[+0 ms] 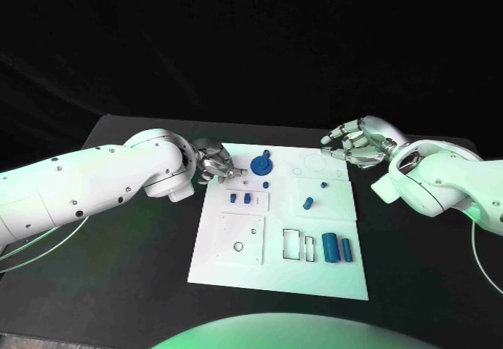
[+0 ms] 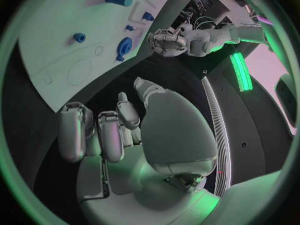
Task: Assemble the parts on the task board
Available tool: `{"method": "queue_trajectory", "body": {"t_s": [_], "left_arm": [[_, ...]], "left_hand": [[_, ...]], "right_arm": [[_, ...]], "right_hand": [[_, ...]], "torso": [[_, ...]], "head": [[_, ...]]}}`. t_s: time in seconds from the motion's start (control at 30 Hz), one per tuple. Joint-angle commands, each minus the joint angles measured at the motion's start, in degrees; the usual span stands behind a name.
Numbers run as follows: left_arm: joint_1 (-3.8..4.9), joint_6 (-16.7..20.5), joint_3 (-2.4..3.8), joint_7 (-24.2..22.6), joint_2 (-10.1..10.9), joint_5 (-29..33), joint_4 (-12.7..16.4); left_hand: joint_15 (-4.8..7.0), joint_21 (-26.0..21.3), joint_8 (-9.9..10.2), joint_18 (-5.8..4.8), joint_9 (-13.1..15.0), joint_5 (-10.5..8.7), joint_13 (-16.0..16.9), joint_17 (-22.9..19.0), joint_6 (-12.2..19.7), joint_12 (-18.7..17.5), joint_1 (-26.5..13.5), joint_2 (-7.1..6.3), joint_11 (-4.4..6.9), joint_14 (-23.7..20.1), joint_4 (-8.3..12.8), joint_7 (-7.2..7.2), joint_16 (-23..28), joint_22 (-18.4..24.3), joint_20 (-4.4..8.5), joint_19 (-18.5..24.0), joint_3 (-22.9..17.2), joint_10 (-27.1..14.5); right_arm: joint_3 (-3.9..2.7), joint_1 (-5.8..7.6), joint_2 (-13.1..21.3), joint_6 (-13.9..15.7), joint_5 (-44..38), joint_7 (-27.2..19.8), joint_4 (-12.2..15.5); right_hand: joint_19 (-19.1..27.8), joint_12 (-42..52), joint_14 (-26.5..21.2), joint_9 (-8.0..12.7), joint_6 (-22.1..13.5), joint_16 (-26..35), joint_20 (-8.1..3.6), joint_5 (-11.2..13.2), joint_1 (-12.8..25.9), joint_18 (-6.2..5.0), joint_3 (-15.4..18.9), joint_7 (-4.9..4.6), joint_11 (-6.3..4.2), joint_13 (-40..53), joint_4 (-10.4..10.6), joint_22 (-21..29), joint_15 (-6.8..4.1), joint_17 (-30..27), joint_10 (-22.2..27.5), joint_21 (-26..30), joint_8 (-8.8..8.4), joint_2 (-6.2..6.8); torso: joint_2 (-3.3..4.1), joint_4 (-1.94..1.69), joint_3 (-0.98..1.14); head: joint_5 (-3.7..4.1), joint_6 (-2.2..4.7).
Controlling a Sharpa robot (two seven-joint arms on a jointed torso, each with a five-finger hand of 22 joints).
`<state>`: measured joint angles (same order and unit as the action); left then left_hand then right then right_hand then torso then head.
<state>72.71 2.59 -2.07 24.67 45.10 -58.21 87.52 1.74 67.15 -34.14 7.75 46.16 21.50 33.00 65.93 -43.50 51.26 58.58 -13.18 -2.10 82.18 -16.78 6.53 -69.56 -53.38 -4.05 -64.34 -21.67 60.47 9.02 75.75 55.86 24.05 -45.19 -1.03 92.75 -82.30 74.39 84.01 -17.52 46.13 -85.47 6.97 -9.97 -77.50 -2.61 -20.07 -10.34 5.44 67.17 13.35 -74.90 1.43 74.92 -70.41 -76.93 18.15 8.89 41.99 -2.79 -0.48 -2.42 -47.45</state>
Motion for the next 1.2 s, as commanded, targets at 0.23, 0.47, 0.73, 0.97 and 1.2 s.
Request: {"method": "queue_trajectory", "body": {"t_s": [0.23,0.47,0.73,0.97,1.2], "left_arm": [[-0.39,10.8,-1.49,-21.1,-2.5,-6.0,-1.0],[-0.85,11.8,-2.4,-27.8,-4.7,-17.3,-2.1],[-1.34,8.9,-3.18,-28.2,-7.0,-27.0,-3.9],[-1.45,5.2,-3.34,-26.1,-8.4,-31.0,-4.8],[-1.47,2.5,-3.35,-23.7,-9.1,-32.6,-5.0]], "left_hand": [[-2.73,-17.8,9.0,2.74,-13.8,-0.12,-12.4,-21.2,-2.0,-14.0,22.0,-1.07,-2.84,-13.3,2.7,2.14,20.7,17.5,-2.53,9.1,-5.8,-7.5],[-2.59,-18.5,10.9,2.72,-17.3,-0.15,-17.1,-22.8,-3.1,-18.5,24.7,-2.03,-2.82,-13.7,4.7,2.24,22.1,17.8,-2.48,9.0,-5.5,-6.7],[-3.12,-18.1,12.5,2.58,-19.5,-0.43,-19.6,-22.9,-3.1,-21.2,24.4,-3.01,-3.5,-14.2,5.3,1.72,20.8,17.2,-2.86,9.8,-4.4,-8.4],[-3.49,-17.2,13.7,2.69,-21.3,-0.65,-21.7,-23.4,-2.7,-22.7,24.3,-2.79,-3.92,-14.1,5.6,1.86,18.1,16.3,-3.37,9.8,-2.6,-11.1],[-3.46,-15.8,14.0,2.71,-22.1,-0.43,-22.7,-23.4,-3.0,-22.8,24.4,-2.38,-3.92,-13.1,5.4,2.02,15.2,15.2,-3.32,9.2,-2.3,-11.3]], "right_arm": [[0.01,-0.04,0.0,0.6,-0.2,-0.8,-0.1],[0.05,-0.08,-0.1,0.7,-0.1,-1.1,-0.3],[0.07,-0.23,-0.3,0.7,-0.2,-1.4,-0.3],[0.08,-0.26,-0.3,0.7,-0.3,-1.3,-0.3],[0.08,-0.27,-0.3,0.7,-0.4,-1.2,-0.3]], "right_hand": [[1.9,-2.1,2.5,0.0,-0.8,1.6,0.06,-0.3,0.1,-1.46,0.0,0.0,0.0,-2.7,0.4,-5.4,-0.39,2.4,2.5,3.2,0.13,-0.02],[3.0,-4.3,2.1,-0.2,-0.9,2.5,0.0,-0.3,0.0,-1.9,-0.1,0.04,-0.06,-5.4,0.5,-4.1,-0.46,1.0,4.7,5.3,0.41,-0.01],[3.2,-5.0,2.0,-0.2,-1.0,2.8,-0.02,-0.4,-0.1,-1.98,-0.1,0.05,-0.08,-6.4,0.5,-3.9,-0.49,0.7,5.5,5.8,0.48,-0.01],[3.2,-5.2,2.0,-0.2,-1.0,2.8,-0.03,-0.4,-0.1,-1.99,-0.1,0.06,-0.09,-6.6,0.5,-3.8,-0.5,0.6,5.6,5.9,0.51,-0.01],[3.3,-5.4,1.9,-0.2,-1.0,2.9,-0.04,-0.4,-0.1,-2.02,-0.1,0.06,-0.09,-6.8,0.5,-3.7,-0.5,0.5,5.7,6.0,0.53,0.01]], "torso": [[0.09,0.1,-0.18],[0.1,0.11,-0.08],[0.14,0.1,-0.05],[0.16,0.18,-0.02],[0.15,0.1,-0.06]], "head": [[0.84,0.86],[1.22,1.2],[1.32,1.4],[1.34,1.41],[1.65,1.27]]}}
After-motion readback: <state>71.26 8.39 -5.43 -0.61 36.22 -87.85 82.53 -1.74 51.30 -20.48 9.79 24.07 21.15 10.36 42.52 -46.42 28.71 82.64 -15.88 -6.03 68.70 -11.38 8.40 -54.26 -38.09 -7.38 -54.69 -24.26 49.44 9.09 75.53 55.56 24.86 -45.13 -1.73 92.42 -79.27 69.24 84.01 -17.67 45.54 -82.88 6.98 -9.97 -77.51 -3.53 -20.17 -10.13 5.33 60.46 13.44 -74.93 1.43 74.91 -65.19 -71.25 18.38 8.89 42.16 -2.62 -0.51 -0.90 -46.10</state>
